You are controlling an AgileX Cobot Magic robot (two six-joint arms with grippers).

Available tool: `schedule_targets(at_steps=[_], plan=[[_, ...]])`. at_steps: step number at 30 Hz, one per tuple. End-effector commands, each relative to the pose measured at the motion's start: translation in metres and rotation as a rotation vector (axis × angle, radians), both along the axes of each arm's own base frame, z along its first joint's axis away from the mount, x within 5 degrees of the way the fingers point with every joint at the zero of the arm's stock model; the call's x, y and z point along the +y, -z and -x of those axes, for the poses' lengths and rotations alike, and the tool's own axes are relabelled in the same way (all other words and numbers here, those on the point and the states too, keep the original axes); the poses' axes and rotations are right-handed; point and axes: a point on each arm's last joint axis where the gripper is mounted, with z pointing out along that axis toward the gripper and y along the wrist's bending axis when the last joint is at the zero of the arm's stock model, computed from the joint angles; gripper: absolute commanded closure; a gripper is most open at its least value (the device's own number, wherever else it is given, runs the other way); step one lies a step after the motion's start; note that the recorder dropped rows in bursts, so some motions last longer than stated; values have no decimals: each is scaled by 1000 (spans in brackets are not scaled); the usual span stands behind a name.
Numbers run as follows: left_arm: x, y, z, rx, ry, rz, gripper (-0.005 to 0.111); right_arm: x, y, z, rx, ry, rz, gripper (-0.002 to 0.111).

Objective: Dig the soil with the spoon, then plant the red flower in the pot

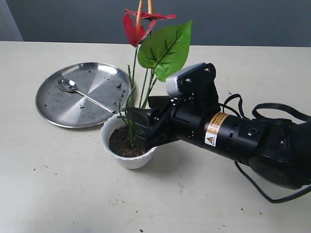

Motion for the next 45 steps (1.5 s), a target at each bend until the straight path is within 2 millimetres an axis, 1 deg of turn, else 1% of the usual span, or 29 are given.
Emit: schedule_targets(at_steps=[1,5,13,32,36,39,41,45], plan=[[0,0,0,-8,1,5,106,-3,-9,1,-5,8,14,55],[0,0,0,-8,1,5,106,-7,-11,3,9,16,65,55],[0,0,0,-8,1,5,106,-11,-26,6,-21,16,31,55],[0,0,0,-8,1,5,106,-11,-29,7,-39,6,26,55],[0,0,0,-8,1,5,106,-16,-37,9,-72,18,54,55],[0,0,0,-8,1,5,106,-24,-46,11,-84,38,90,55],[0,0,0,-8,1,5,106,-28,-48,13,-76,42,113,55],[0,0,0,-8,1,5,106,-28,-49,14,-81,42,113,55]])
